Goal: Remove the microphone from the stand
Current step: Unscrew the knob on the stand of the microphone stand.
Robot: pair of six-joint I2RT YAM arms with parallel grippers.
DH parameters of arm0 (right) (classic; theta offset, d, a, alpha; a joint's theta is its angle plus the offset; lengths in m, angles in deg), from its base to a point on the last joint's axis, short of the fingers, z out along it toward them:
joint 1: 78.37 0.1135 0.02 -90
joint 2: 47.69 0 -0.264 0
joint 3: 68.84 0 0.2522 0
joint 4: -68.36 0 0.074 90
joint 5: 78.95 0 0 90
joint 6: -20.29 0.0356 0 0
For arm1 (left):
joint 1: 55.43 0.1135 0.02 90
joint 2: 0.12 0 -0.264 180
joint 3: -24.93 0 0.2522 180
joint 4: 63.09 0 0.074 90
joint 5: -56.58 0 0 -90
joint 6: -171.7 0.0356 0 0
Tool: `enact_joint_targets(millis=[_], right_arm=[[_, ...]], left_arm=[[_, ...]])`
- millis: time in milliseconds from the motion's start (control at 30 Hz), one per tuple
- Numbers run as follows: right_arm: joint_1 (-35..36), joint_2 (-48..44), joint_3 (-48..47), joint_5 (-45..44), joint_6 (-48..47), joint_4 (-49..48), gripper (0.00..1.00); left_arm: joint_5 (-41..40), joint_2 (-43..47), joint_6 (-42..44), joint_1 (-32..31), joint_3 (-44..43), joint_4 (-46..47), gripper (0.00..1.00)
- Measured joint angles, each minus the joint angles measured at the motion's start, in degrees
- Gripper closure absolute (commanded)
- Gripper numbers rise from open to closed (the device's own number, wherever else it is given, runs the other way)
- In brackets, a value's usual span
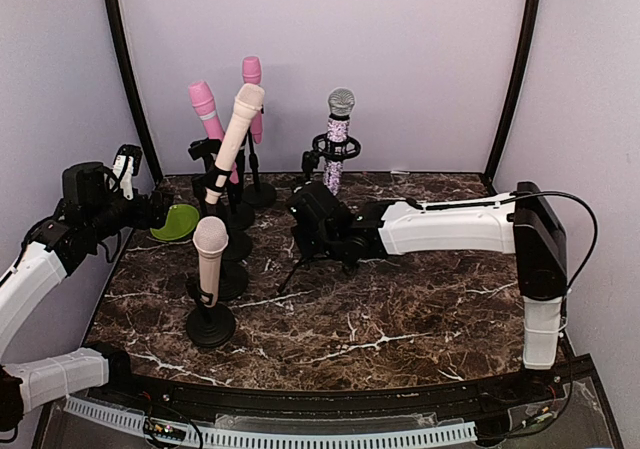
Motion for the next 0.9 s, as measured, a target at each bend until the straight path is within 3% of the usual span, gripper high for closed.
enact_joint_targets(millis=[333,667,900], right_arm=[[0.4,0.3,-0.1,-1.5,-3.5,0.1,0.89],[0.5,-0.6,3.3,2.5,-3.1,-0.8,0.48],[0.6,-5.1,8.3,7.5,-1.2,-3.5,0.37]], left_arm=[[0.0,0.0,0.0,0.0,0.0,0.0,0.04],[0.0,0.0,0.0,0.0,0.0,0.0,0.04],[0.0,0.0,0.0,0.0,0.0,0.0,0.04]])
